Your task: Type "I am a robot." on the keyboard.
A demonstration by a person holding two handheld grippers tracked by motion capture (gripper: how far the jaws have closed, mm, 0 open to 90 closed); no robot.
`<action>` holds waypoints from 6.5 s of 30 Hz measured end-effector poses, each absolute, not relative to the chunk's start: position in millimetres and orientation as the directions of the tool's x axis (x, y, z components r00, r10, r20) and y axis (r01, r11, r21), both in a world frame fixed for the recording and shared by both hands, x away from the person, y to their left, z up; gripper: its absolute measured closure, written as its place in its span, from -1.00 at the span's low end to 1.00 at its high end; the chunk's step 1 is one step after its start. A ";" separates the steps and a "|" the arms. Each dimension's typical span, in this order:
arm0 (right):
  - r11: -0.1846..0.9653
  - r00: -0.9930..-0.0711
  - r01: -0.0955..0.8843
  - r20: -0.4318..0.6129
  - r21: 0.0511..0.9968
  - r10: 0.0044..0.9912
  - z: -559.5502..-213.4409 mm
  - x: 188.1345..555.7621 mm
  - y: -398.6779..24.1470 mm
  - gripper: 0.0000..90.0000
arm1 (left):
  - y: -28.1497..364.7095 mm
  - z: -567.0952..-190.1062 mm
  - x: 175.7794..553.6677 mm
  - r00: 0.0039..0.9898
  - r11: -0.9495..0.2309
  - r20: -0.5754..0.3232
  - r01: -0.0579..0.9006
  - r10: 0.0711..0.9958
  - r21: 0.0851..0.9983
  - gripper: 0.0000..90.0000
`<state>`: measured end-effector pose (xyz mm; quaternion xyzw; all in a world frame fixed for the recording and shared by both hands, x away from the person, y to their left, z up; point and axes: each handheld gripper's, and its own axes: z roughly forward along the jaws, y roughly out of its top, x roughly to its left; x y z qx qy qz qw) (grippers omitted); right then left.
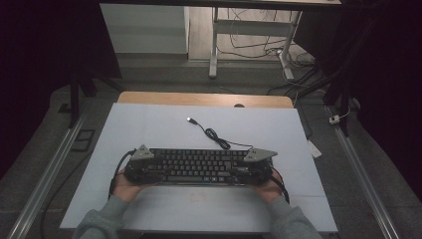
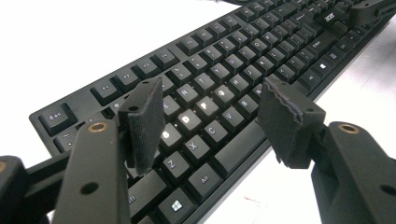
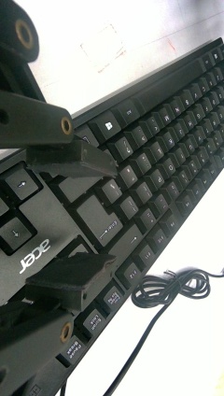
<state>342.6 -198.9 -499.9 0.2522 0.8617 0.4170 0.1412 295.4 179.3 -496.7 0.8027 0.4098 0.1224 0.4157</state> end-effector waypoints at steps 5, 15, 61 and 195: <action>0.526 -0.834 0.316 -0.034 0.790 0.551 -500.1 342.6 -198.7 0.12 | 181.8 -496.2 295.9 0.627 -0.315 -0.142 0.558 0.766 0.767 -0.12; 0.534 -0.836 0.316 -0.036 0.784 0.548 -501.0 342.7 -197.4 0.12 | 185.2 -497.4 299.2 0.604 -0.311 -0.127 0.567 0.787 0.763 -0.13; 0.557 -0.841 0.320 -0.041 0.766 0.539 -504.5 343.5 -194.2 0.11 | 188.5 -520.5 317.9 0.601 -0.418 -0.052 0.613 0.797 0.671 0.97; 0.563 -0.837 0.313 -0.058 0.765 0.544 -505.6 343.9 -194.7 0.11 | 127.3 -506.9 323.6 0.813 -0.591 -0.119 0.506 0.570 0.628 0.97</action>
